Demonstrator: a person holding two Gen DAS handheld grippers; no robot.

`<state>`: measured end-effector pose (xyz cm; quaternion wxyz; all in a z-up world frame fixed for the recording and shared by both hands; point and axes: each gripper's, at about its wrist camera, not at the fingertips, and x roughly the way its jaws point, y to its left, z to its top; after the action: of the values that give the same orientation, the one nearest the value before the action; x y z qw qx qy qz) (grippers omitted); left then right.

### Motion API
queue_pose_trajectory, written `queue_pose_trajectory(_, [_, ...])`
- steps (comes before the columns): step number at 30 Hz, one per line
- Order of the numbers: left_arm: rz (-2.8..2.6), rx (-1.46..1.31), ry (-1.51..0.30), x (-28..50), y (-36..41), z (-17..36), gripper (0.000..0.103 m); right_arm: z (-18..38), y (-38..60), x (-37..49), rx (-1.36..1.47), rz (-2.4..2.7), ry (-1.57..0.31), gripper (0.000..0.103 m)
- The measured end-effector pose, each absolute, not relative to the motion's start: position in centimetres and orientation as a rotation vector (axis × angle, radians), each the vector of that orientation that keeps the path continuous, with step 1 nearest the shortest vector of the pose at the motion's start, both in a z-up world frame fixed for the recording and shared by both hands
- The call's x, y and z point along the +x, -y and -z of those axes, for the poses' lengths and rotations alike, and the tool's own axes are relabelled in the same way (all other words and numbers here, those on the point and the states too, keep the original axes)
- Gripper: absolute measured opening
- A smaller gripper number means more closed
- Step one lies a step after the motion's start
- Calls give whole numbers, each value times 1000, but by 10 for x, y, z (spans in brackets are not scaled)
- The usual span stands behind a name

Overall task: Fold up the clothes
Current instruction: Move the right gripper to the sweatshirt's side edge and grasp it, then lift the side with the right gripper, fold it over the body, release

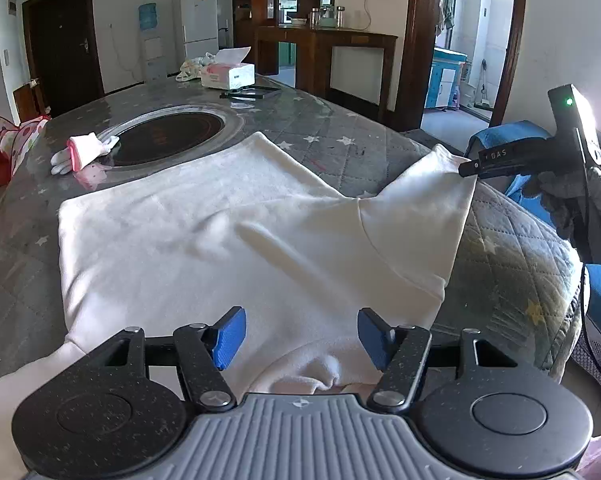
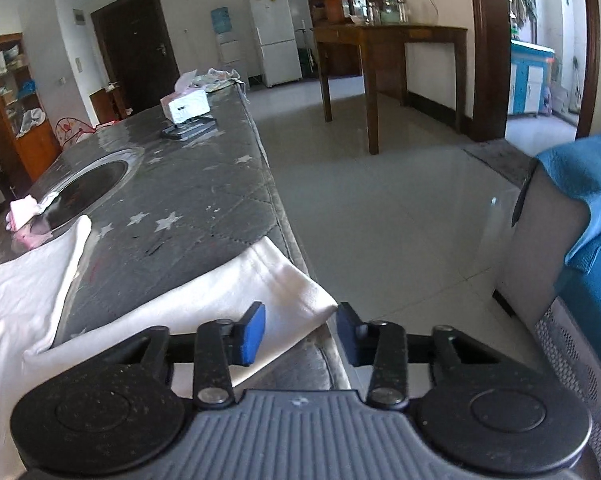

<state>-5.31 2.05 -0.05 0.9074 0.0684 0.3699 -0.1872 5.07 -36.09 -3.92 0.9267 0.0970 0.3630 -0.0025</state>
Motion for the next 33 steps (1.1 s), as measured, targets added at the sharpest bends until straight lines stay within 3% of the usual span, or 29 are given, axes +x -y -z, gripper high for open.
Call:
queue_pose_trajectory(3, [387, 139, -768, -51, -18, 1, 67, 40, 363, 53, 219, 17, -731, 12])
queue_pose_trajectory(5, [387, 137, -770, -50, -16, 1, 67, 39, 364, 52, 234, 18, -721, 8])
queue_pose_trajectory(20, [429, 135, -776, -31, 19, 5, 68, -37, 348, 32, 288, -145, -578, 5])
queue_pose_trajectory(33, [439, 126, -770, -36, 19, 12, 69, -114, 262, 32, 217, -416, -506, 5])
